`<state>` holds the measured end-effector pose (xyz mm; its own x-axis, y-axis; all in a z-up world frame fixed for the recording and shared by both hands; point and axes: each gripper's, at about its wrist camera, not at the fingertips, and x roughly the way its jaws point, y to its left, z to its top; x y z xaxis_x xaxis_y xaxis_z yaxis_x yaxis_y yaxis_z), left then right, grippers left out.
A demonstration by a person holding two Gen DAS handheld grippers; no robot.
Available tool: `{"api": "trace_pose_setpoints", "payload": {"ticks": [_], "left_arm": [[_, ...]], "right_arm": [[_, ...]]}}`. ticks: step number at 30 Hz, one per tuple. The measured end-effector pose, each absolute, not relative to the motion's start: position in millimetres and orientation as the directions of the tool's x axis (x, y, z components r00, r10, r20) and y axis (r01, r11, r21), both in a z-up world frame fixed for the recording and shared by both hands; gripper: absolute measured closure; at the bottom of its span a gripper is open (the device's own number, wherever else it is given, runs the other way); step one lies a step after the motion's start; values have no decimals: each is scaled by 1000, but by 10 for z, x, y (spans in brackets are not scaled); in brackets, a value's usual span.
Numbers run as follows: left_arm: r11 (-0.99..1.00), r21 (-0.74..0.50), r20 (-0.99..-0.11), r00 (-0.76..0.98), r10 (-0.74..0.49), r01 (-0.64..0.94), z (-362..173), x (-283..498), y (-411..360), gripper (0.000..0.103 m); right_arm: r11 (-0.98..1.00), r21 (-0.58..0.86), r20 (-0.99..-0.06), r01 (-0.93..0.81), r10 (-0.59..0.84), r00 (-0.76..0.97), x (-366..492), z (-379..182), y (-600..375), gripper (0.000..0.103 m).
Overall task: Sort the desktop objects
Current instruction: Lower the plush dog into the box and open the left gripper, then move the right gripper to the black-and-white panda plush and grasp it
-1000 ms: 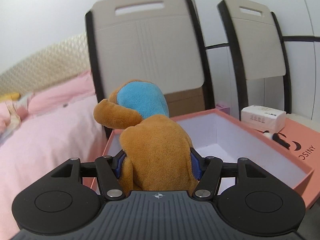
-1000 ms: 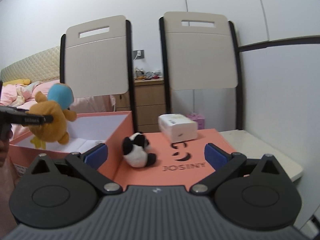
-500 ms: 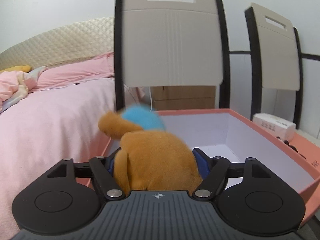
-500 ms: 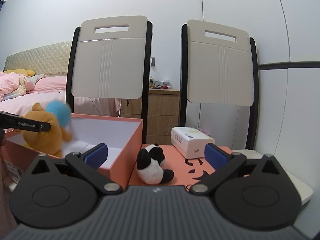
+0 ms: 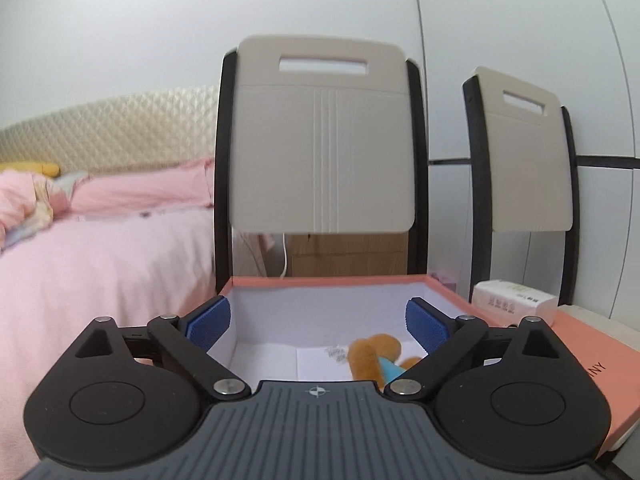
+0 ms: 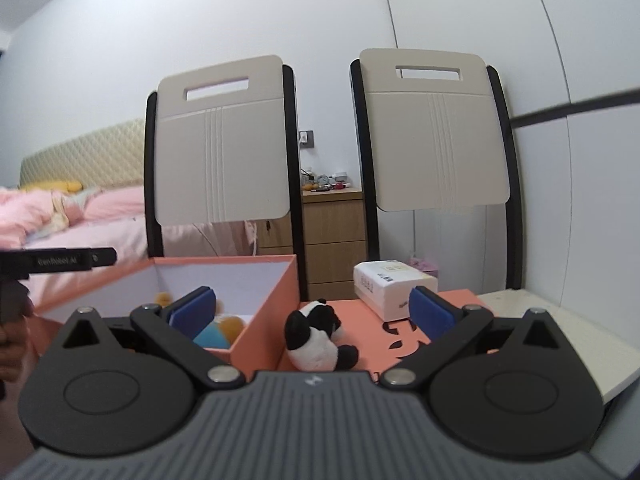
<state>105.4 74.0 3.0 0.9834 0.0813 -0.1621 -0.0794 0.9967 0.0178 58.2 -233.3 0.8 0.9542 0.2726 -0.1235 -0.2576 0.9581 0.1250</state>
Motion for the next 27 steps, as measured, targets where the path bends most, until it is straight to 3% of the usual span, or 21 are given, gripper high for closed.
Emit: {"api": "trace_pose_setpoints", "payload": {"ticks": [5,10,14,21,27], "left_arm": [[994,25,-143,983,113,-111,118,797,537,2],[992,50,-191,973,127,-119,106,463,497,2],[992,23,-158,980,123,-121,50,310,518,1],[993,-24,-197,974,112,-119,-46,320,672,1],[983,-68,-209,966,151,-168,-25,366,807,1]], "right_arm": [[953,177,-97,-247,266,959,519,41,-2468,0],[956,186,-101,-226,247,964,507,38,-2520,0],[959,160,-102,-233,251,963,491,30,-2466,0],[972,83,-117,-221,230,966,454,26,-2340,0],[973,139,-126,-187,204,971,475,7,-2372,0]]}}
